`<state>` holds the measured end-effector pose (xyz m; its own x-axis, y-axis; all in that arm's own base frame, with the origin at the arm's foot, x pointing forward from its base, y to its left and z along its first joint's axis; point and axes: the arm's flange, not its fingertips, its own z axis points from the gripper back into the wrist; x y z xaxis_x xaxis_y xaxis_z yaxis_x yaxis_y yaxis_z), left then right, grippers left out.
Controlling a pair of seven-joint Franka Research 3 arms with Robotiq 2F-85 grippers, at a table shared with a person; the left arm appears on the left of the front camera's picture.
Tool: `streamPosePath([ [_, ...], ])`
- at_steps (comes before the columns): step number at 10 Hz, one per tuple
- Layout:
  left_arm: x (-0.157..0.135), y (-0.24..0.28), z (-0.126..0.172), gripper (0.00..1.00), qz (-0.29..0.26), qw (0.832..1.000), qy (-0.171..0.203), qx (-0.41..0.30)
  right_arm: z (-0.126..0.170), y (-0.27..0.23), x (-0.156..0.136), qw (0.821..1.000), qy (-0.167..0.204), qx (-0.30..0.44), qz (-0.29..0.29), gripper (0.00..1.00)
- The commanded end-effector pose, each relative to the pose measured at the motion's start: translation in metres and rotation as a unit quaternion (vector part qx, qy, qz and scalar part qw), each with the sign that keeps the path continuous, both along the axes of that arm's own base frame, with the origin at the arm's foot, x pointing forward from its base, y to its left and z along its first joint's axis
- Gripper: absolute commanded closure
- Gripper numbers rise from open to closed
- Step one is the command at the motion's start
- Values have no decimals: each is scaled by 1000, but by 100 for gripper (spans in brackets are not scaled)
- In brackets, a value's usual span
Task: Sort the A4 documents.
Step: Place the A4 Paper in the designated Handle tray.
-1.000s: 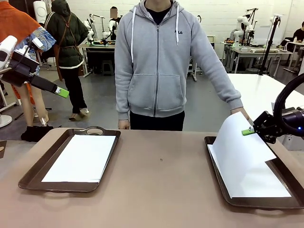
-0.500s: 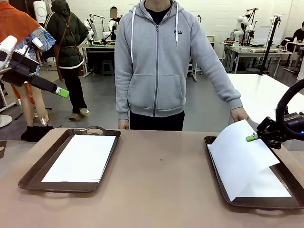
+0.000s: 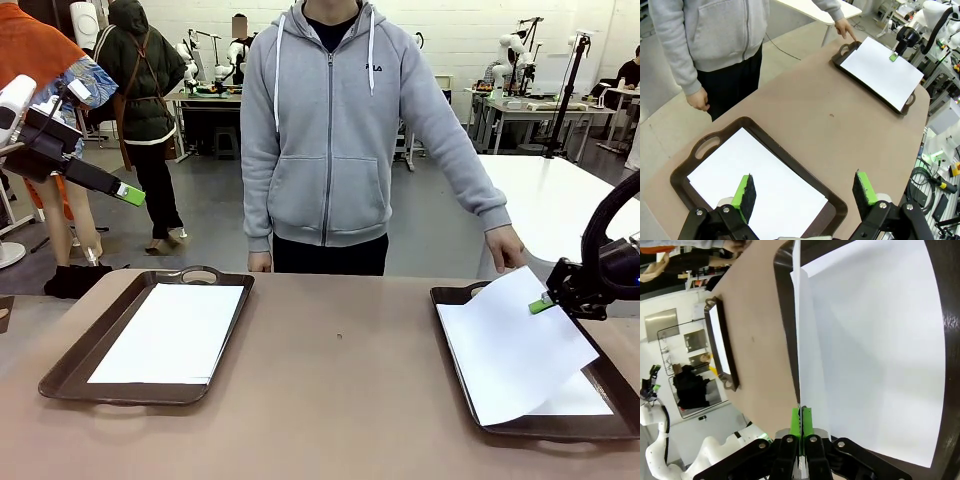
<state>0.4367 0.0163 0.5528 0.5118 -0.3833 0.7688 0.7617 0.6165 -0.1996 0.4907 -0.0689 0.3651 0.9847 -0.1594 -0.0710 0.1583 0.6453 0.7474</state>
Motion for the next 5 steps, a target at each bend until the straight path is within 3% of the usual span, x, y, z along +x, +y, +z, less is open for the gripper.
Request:
streamPosePath([
  [1,-1,1,0,0,-3,1000,-4,0,-3,10,-2,999,11,-50,-7,99],
  [5,-1,1,0,0,-3,1000,-4,0,1,15,-2,991,14,-135,-14,99],
])
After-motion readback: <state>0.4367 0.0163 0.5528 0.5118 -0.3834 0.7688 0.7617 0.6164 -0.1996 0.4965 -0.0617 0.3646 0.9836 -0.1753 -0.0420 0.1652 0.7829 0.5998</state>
